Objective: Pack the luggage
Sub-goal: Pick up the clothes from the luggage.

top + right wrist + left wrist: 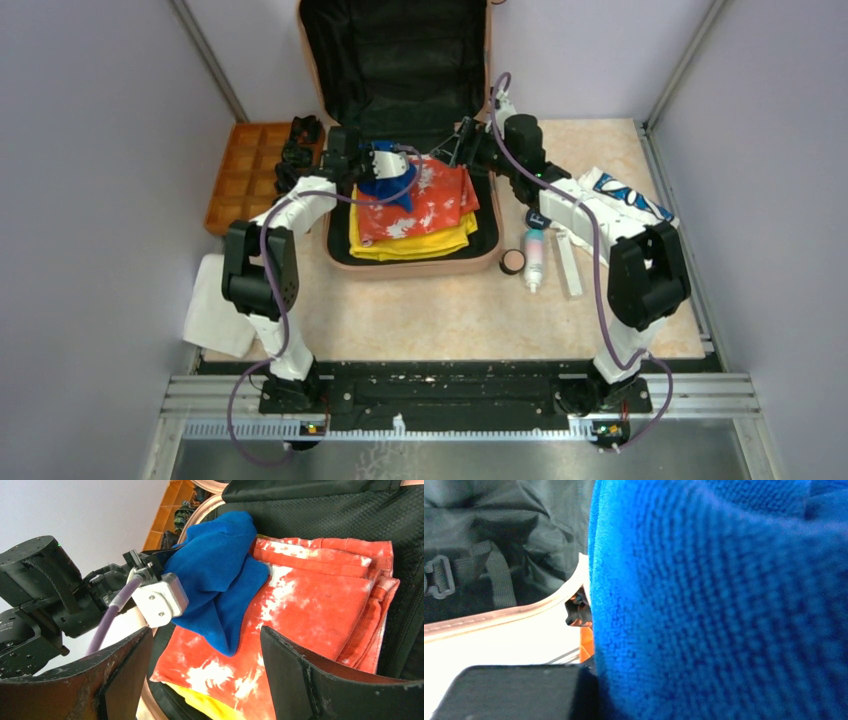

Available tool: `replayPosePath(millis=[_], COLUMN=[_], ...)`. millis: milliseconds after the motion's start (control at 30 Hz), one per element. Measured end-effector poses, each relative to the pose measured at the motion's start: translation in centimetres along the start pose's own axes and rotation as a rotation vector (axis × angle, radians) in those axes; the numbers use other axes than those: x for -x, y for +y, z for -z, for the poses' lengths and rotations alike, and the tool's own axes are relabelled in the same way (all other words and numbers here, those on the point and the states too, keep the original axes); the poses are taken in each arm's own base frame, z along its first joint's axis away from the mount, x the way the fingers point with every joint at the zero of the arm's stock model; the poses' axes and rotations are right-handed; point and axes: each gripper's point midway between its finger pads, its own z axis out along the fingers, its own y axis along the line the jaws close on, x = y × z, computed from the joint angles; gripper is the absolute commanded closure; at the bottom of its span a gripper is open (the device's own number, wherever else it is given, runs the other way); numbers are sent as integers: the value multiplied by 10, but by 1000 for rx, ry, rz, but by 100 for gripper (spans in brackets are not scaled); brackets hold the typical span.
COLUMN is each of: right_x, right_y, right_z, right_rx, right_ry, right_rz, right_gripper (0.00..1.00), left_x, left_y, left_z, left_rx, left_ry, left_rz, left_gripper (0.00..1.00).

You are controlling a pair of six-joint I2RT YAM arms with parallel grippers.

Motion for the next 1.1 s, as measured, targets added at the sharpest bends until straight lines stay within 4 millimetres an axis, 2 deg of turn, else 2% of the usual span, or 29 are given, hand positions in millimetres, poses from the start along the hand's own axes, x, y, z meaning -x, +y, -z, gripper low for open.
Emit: replayPosePath(millis=[33,267,400,533,600,667,900,1000,1100], right_x=[0,-6,-5,5,9,14,35,30,18], right_y=[0,-5,-11,-17,-17,-15,17,37,54], right_z=[0,2,5,10,13,18,38,52,65], right_rx=[2,1,7,15,28,47,216,336,459], right_ry=[1,8,10,0,-2,-3,-24,-22,-10], right_rz=[-3,-19,-45,-55,-54,-54,-58,-90,-122], right_gripper=[23,24,23,20,17,16,14,13,11], left_x=[-1,2,25,77,106,126,162,177,189], left_y=[4,26,48,81,98,104,103,104,102], left_z=[0,5,28,80,120,154,257,297,330], left_rx=[15,110,212,398,527,615,799,889,965], left_ry=[9,24,-9,-123,-207,-293,-531,-614,-684], left_rz=[-8,-59,-90,-145,-195,-246,-485,-581,-657], left_gripper=[100,100,100,100,100,100,100,100,100])
